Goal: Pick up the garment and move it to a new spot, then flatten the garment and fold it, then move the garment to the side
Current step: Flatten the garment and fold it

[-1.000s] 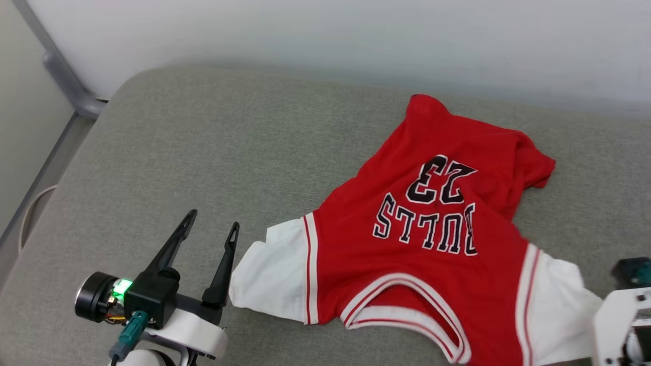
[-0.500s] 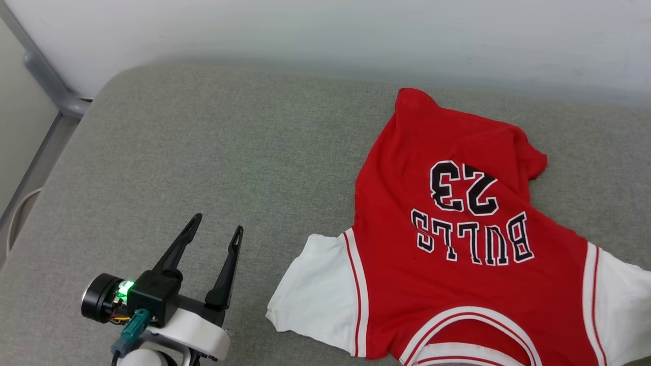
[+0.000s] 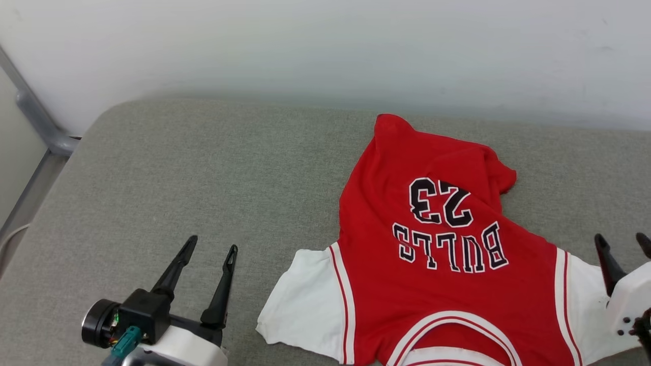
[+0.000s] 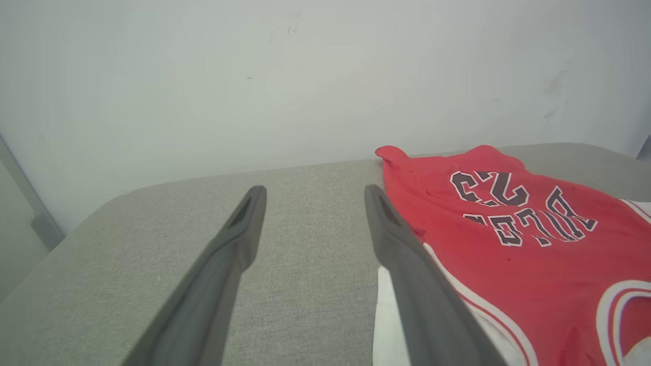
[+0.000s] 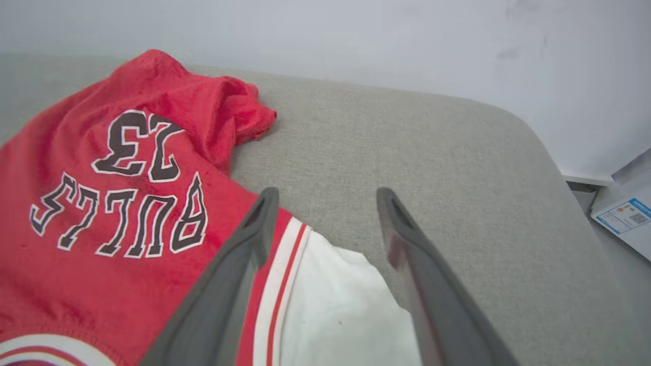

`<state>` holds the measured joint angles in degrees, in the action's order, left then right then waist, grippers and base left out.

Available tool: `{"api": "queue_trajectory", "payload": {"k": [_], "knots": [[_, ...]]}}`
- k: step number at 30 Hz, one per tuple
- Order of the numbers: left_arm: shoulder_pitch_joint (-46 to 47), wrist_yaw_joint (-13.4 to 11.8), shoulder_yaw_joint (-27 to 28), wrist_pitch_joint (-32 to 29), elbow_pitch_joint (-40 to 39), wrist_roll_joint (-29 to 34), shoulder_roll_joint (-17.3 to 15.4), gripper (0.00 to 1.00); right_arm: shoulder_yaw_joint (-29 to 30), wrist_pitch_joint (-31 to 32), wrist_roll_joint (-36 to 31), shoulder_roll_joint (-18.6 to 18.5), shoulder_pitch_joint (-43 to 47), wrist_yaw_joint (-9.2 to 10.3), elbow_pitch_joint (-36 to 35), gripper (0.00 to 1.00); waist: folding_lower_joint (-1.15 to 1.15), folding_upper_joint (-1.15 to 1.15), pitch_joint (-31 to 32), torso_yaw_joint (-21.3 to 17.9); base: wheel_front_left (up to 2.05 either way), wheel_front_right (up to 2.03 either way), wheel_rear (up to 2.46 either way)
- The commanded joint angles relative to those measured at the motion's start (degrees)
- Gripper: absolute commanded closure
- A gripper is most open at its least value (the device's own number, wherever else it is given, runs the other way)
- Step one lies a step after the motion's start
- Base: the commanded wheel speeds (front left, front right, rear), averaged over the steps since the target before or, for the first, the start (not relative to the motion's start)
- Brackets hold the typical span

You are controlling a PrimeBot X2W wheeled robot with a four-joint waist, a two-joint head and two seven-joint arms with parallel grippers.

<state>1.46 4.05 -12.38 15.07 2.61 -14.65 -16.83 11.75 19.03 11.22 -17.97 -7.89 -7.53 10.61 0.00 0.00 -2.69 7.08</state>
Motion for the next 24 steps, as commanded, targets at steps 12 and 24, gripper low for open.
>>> {"api": "queue_trajectory", "payload": {"k": [12, 24], "knots": [[-2.6, 1.9, -2.1, -7.8, -1.2, -4.4, -1.4, 0.0, 0.9, -14.6, 0.1, 10.2, 7.9, 0.07, -8.6, 0.0, 0.0, 0.0, 0.2, -2.1, 0.0, 0.0, 0.0], [-3.3, -0.6, -3.6, -40.2, -12.4, -12.3, -6.6, 0.0, 1.2, -13.8, -2.1, 12.1, 7.4, 0.07, -11.7, 0.0, 0.0, 0.0, -3.9, -4.8, 0.0, 0.0, 0.0]]}}
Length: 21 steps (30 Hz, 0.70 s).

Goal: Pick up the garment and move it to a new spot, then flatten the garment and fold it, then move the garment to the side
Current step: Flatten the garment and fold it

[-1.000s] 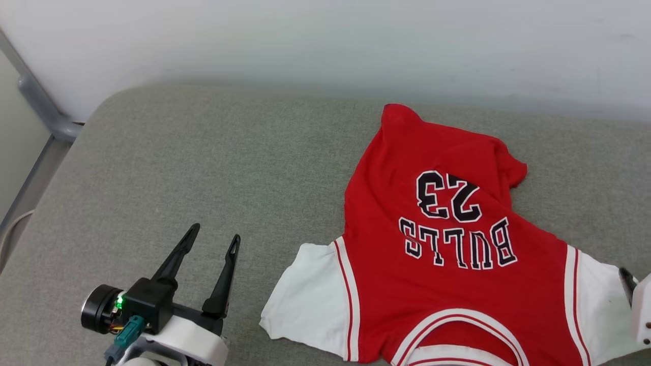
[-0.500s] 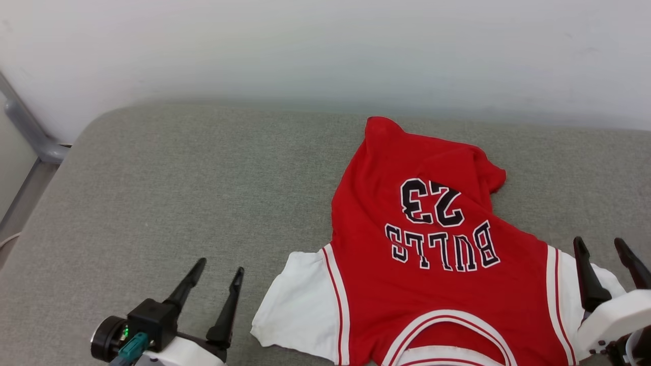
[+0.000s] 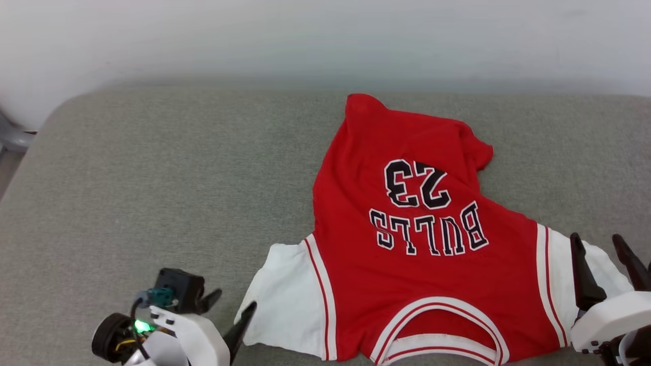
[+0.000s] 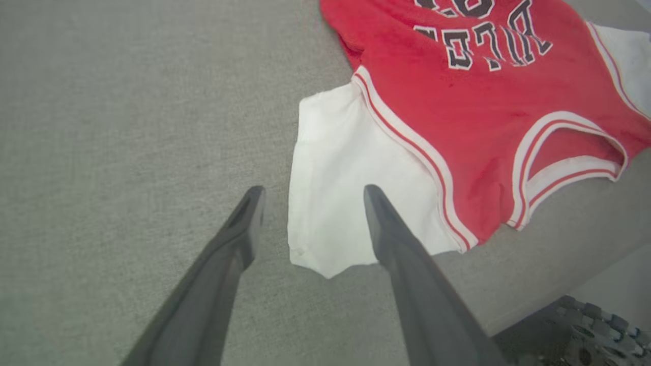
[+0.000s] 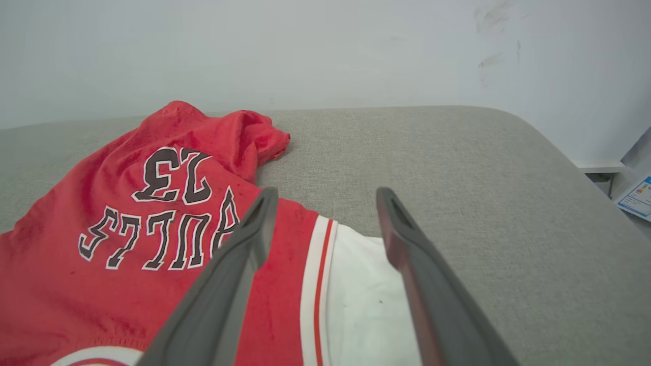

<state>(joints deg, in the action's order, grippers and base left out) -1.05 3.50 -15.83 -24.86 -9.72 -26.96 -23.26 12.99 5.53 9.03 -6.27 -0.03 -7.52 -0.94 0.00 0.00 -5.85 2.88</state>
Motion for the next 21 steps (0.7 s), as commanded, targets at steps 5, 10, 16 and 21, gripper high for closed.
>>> {"api": "queue_trajectory", "payload": {"k": [5, 10, 16, 21], "knots": [[-1.1, -1.9, -1.8, -7.8, -0.9, 0.9, -1.8, 0.0, -1.0, -0.6, -1.4, 0.8, -1.7, 0.06, -0.1, 0.0, 0.0, 0.0, -3.4, -2.2, 0.0, 0.0, 0.0], [0.1, -3.0, -2.4, -9.3, 1.7, 1.9, -1.7, 0.0, -0.9, -1.1, -1.6, 1.1, -2.6, 0.06, 0.0, 0.0, 0.0, 0.0, -5.5, -3.3, 0.0, 0.0, 0.0], [1.3, -3.1, -3.3, -8.8, 7.4, 3.1, -2.0, 0.0, -1.2, -1.4, -1.6, 1.0, -3.5, 0.06, 0.1, 0.0, 0.0, 0.0, -6.7, -4.2, 0.0, 0.0, 0.0], [1.6, -2.7, -4.3, -9.1, 12.8, 3.5, -1.7, 0.0, -1.4, -1.4, -1.9, 0.9, -3.5, 0.06, 0.0, 0.0, 0.0, 0.0, -7.3, -4.4, 0.0, 0.0, 0.0]]}}
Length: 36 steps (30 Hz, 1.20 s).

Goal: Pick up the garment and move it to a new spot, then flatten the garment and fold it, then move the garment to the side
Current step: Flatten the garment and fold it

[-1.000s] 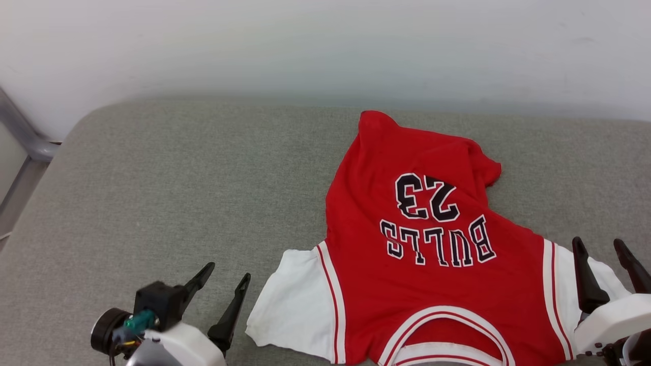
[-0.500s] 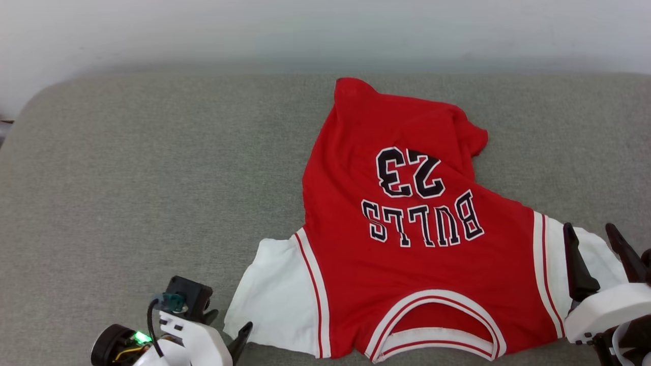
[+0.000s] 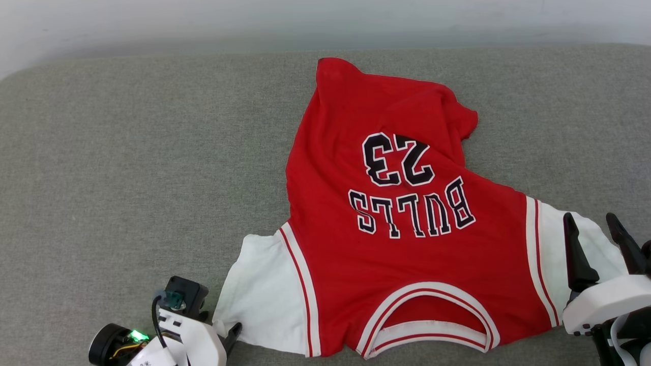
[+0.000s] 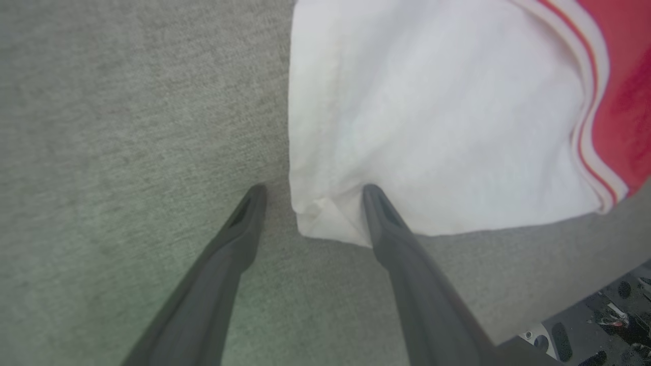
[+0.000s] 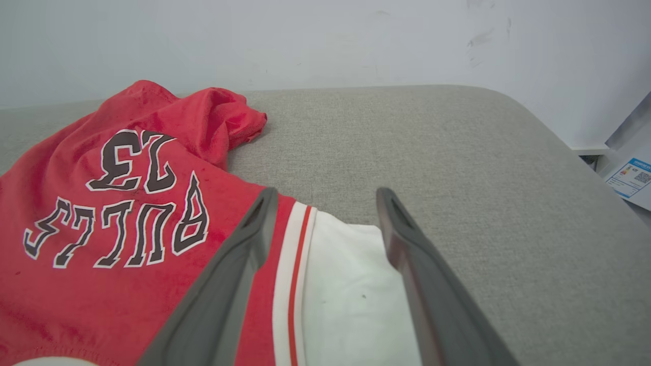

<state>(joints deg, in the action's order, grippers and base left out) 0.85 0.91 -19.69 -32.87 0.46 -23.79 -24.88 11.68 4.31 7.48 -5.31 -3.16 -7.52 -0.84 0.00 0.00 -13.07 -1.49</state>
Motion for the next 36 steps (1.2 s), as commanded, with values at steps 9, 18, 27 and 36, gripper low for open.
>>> {"api": "queue_trajectory", "payload": {"k": [9, 18, 27, 36], "knots": [[-1.5, 0.6, -1.0, -0.8, 4.3, -2.6, 1.6, 1.0, 0.0, 0.9, -0.9, -1.0, 0.7, 0.06, 0.2, 0.0, 0.0, 0.0, 2.5, 0.9, 0.0, 0.0, 0.0], [-2.1, -2.4, 4.6, 3.4, -5.8, -4.0, 0.2, 1.0, -1.8, 12.6, -0.1, -5.9, 3.2, 0.06, 2.0, 0.0, 0.0, 0.0, 5.2, 2.5, 0.0, 0.0, 0.0], [-3.2, -3.8, 6.9, 2.1, -16.4, -4.9, -1.7, 1.0, -0.3, 34.0, -0.2, -10.7, 3.7, 0.07, 1.3, 0.0, 0.0, 0.0, 3.5, 4.0, 0.0, 0.0, 0.0], [-2.6, -3.7, 6.3, 1.6, -19.9, -5.4, -1.7, 1.0, 0.1, 45.6, 1.4, -15.9, -0.3, 0.07, 3.9, 0.0, 0.0, 0.0, 0.8, 5.4, 0.0, 0.0, 0.0]]}}
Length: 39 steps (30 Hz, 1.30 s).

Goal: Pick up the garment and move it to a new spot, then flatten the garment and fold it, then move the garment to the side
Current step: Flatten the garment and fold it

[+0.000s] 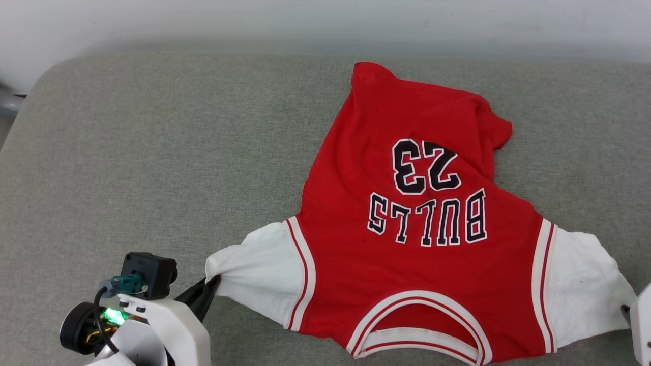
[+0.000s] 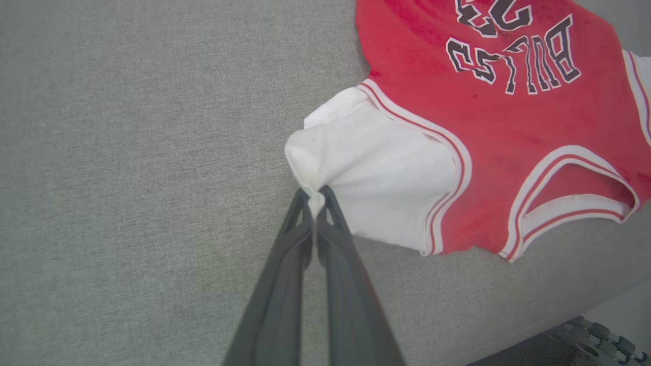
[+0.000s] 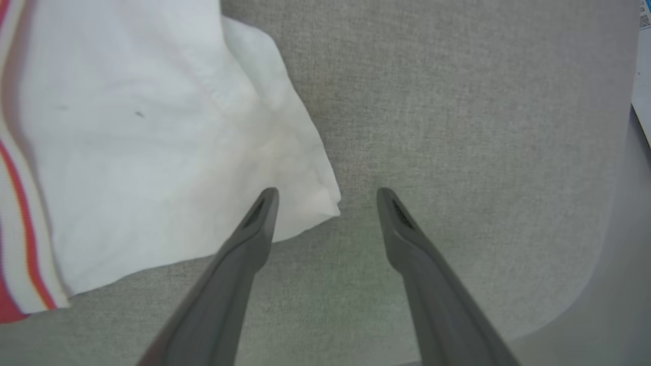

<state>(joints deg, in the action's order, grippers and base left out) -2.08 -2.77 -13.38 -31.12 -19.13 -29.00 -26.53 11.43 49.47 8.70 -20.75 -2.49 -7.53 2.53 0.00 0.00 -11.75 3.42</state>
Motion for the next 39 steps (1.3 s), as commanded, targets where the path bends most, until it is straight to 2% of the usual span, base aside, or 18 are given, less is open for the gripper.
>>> {"api": "queue_trajectory", "payload": {"k": [1, 6, 14, 15, 16, 23, 30, 33, 39], "knots": [[0.6, 0.0, -0.1, -0.1, -0.4, -0.1, -0.2, 1.0, 0.5, 0.8, 0.1, -0.6, -1.1, 0.08, 1.0, 0.0, 0.0, 0.0, -0.8, 0.7, 0.0, 0.0, 0.0], [1.4, 0.3, -0.2, 0.1, -0.7, 0.0, -0.3, 1.0, 1.1, 1.7, -0.4, 0.3, -1.1, 0.07, 3.4, 0.0, 0.0, 0.0, -2.3, 1.4, 0.0, 0.0, 0.0], [1.8, 0.1, 0.0, 0.2, -0.4, 0.1, -0.8, 1.0, -0.7, 2.7, 3.1, 4.6, 0.7, -0.13, 7.6, 0.0, 0.0, 0.0, -3.6, 1.7, 0.0, 0.0, 0.0], [1.7, 0.1, 0.1, 0.2, -0.3, 0.1, -1.0, 1.0, -1.3, 2.9, 3.4, 5.0, 1.1, -0.3, 8.0, 0.61, 0.0, 0.0, -3.6, 1.7, 0.0, 0.0, 0.0], [1.7, 0.1, 0.1, 0.2, -0.3, 0.2, -1.1, 1.0, -1.7, 2.9, 3.8, 5.2, 1.4, -0.3, 8.4, 1.0, 0.0, 0.0, -3.5, 1.7, 0.0, 0.0, 0.0], [1.0, -0.4, 0.5, 0.7, 0.3, 0.1, -1.3, 1.0, -1.4, -0.5, 4.3, 3.7, 0.6, -0.02, 8.8, 1.0, 0.0, 0.0, -0.9, 0.9, 0.0, 0.0, 0.0], [0.7, -0.5, 1.7, 2.5, -0.5, 0.2, -1.8, 1.0, -1.3, -6.3, 5.9, 0.5, -3.9, 0.07, 3.2, 1.0, 0.0, 0.0, 3.5, -0.5, 0.0, 0.0, 0.0], [1.2, 0.0, 2.5, 3.0, -1.1, 0.2, -2.8, 1.0, -2.0, -6.3, 7.1, -0.2, -6.0, 0.07, -0.2, 1.0, 0.0, 0.0, 5.6, -1.2, 0.0, 0.0, 0.0], [4.7, 0.3, 5.7, 4.3, -3.7, 0.4, -5.0, 1.0, -3.8, -5.7, 8.9, -4.8, -12.0, 0.08, -4.6, 1.0, 0.0, 0.0, 9.1, -2.4, 0.0, 0.0, 0.0]]}}
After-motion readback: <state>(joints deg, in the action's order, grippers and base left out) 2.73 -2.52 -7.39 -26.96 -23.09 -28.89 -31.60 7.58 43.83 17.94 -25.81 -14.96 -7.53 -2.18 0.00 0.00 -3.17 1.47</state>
